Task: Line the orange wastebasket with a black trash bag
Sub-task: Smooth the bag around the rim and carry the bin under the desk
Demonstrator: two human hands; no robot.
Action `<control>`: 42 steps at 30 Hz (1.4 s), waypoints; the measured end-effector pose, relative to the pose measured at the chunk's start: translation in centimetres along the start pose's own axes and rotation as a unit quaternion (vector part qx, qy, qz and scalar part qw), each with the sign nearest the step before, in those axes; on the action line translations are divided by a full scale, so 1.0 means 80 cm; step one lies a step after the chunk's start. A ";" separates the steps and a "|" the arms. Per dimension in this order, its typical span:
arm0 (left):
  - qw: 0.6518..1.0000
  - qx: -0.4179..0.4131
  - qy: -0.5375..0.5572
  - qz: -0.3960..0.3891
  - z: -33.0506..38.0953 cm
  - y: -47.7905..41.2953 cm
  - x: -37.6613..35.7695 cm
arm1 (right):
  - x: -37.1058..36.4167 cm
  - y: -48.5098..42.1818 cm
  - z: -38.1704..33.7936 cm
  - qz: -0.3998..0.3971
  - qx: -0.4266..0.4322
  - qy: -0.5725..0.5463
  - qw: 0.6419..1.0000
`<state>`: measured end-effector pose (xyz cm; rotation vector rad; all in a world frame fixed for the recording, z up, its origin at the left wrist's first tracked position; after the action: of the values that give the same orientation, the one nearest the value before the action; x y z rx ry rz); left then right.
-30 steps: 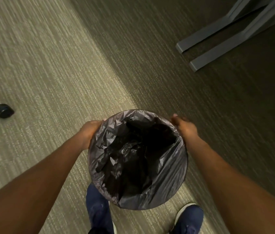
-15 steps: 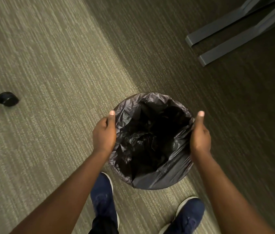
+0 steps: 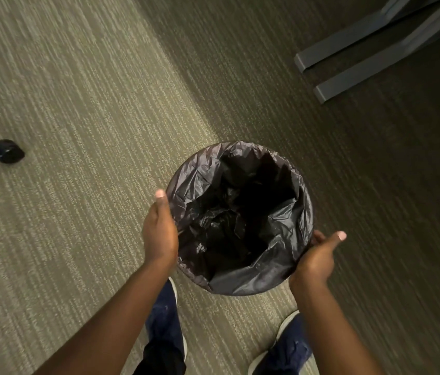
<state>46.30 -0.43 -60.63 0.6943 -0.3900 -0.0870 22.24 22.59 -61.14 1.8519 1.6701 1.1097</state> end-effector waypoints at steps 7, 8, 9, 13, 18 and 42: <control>0.999 -0.028 -0.040 0.006 -0.020 -0.001 0.004 | 0.003 0.016 0.032 -0.002 -0.013 0.085 0.996; 0.998 -0.029 -0.055 0.002 -0.023 -0.003 0.006 | 0.011 0.014 0.012 0.015 0.042 0.135 0.990; 0.997 -0.031 -0.071 0.004 -0.025 -0.005 0.008 | 0.016 0.018 -0.020 0.034 0.155 0.200 0.967; 0.994 -0.045 -0.097 0.024 -0.026 -0.006 0.013 | -0.075 0.111 -0.064 -0.190 0.627 0.417 0.630; 0.993 -0.059 -0.102 0.013 -0.018 -0.003 0.010 | -0.104 0.036 0.051 -0.284 0.368 0.858 0.221; 0.964 -0.168 -0.208 -0.014 0.077 -0.030 -0.024 | -0.111 0.009 -0.113 -0.133 0.388 0.449 0.794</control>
<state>42.29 -5.60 -58.49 0.3406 -0.7493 -0.3212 16.01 12.07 -57.68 1.3835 3.2173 1.4079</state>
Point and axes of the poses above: each hand's wrist, its own y-axis away from the middle knuckle, its own x-axis out of the back of the hand, z = x × y, the point moved 8 cm from there along -y, towards the middle knuckle
